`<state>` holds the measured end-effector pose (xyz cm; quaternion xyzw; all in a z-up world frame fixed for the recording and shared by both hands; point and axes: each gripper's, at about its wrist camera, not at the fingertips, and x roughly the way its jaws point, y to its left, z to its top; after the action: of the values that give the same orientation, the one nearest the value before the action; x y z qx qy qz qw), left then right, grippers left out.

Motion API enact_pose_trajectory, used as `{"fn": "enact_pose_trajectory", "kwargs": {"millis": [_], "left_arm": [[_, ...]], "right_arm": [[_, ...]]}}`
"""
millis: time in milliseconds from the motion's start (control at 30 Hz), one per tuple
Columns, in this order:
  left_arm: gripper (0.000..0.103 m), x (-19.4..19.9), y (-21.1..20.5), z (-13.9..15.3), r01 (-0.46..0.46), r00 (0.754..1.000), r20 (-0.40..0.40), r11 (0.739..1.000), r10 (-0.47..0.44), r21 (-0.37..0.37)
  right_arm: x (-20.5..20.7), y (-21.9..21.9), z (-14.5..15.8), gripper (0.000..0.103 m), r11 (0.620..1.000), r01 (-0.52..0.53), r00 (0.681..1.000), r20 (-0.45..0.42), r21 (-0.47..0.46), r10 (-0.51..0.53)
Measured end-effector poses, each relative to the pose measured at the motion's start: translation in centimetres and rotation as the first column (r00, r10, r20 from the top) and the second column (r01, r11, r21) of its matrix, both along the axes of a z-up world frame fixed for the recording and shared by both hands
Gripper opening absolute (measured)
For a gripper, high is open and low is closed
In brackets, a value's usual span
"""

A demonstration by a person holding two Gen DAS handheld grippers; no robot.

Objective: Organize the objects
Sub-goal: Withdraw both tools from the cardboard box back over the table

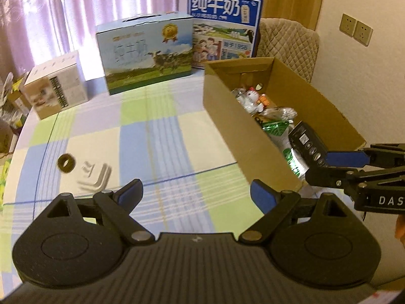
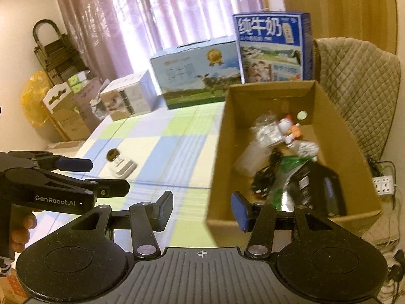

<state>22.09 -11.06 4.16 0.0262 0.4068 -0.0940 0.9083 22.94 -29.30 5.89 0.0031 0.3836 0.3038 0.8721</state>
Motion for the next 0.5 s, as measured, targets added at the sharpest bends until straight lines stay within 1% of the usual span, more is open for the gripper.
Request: {"fn": "enact_pose_trajectory", "kwargs": {"millis": [267, 500], "left_arm": [[0.09, -1.8, 4.8, -0.8, -0.029, 0.999, -0.025, 1.0, 0.029, -0.009], [0.09, -2.3, 9.4, -2.3, -0.066, 0.996, -0.063, 0.998, 0.065, -0.013]], "right_arm": [[-1.8, 4.1, -1.2, 0.048, 1.0, -0.022, 0.999, -0.038, -0.013, 0.022], [-2.8, 8.1, -3.6, 0.048, 0.998, -0.017, 0.996, -0.087, -0.062, 0.011]]}}
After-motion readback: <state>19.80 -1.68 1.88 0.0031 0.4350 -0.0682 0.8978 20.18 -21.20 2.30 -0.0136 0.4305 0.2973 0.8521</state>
